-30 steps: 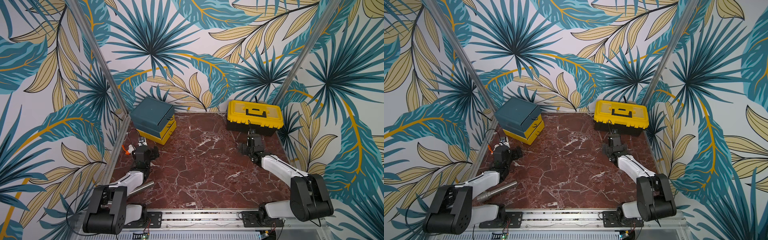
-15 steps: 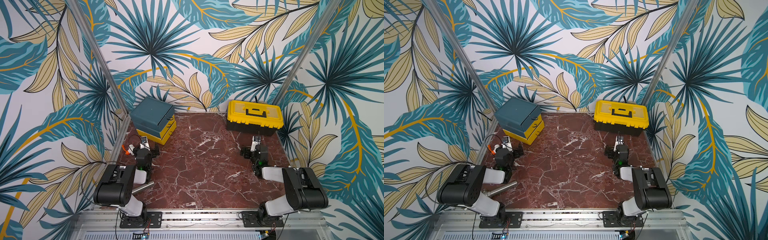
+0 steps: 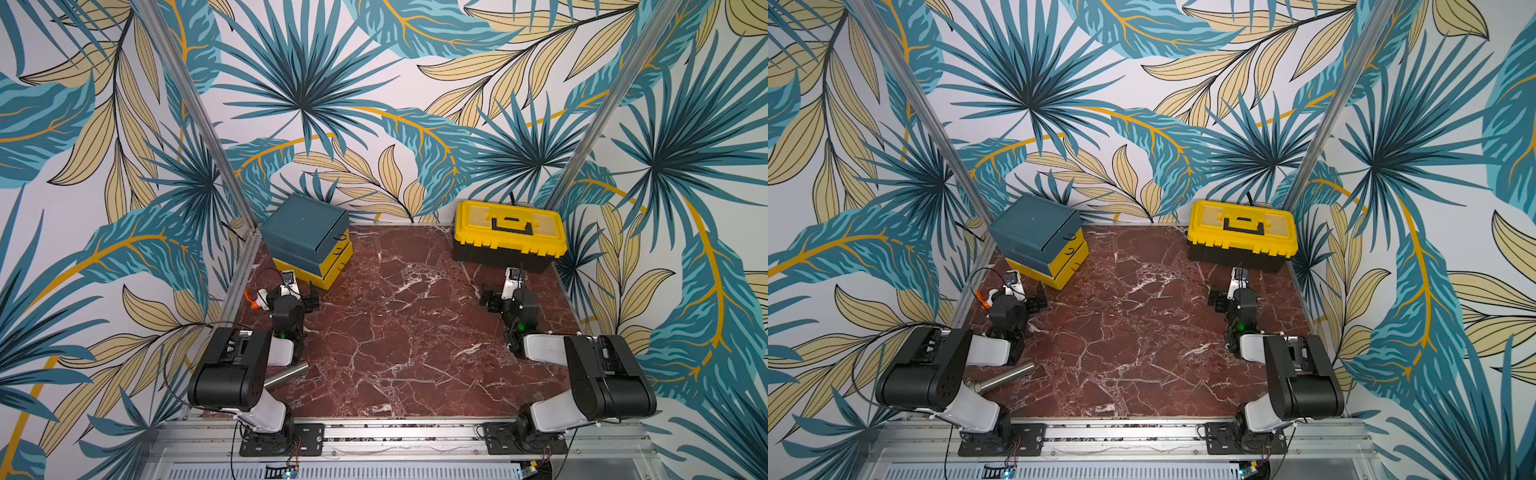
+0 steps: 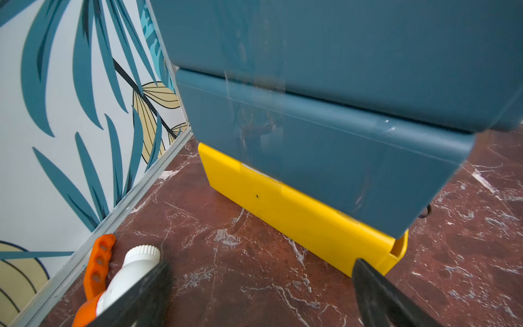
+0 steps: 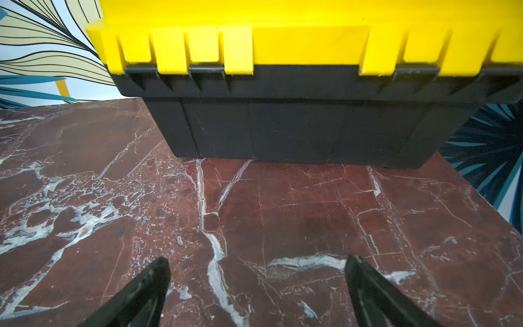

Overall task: Place the fruit knives into the drawer by color
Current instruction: Reset both arms

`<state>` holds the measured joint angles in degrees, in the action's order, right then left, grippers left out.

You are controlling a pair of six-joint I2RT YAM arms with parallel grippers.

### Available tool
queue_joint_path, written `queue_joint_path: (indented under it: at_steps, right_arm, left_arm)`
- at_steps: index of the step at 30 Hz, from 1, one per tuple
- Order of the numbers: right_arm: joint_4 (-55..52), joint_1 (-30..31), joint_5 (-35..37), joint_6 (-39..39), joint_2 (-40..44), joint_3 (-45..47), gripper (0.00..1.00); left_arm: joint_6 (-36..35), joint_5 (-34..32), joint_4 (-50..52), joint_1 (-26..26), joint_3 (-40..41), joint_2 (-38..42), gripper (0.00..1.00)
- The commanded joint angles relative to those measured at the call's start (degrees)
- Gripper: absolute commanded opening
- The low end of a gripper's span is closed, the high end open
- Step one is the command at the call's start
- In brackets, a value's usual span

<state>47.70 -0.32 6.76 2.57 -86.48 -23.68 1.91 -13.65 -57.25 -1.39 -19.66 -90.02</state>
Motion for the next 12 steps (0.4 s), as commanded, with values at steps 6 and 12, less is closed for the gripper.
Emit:
queue_joint_path:
  at_steps: [6, 12]
  right_arm:
    - [1.25, 0.05, -0.56, 0.33, 0.52, 0.57, 1.0]
    - [1.25, 0.05, -0.57, 0.41, 0.52, 0.54, 1.0]
  left_arm:
    - [-0.02, 1.52, -0.35, 1.02, -1.08, -0.16, 1.0]
    - [-0.18, 1.52, -0.67, 0.92, -0.99, -0.16, 1.0]
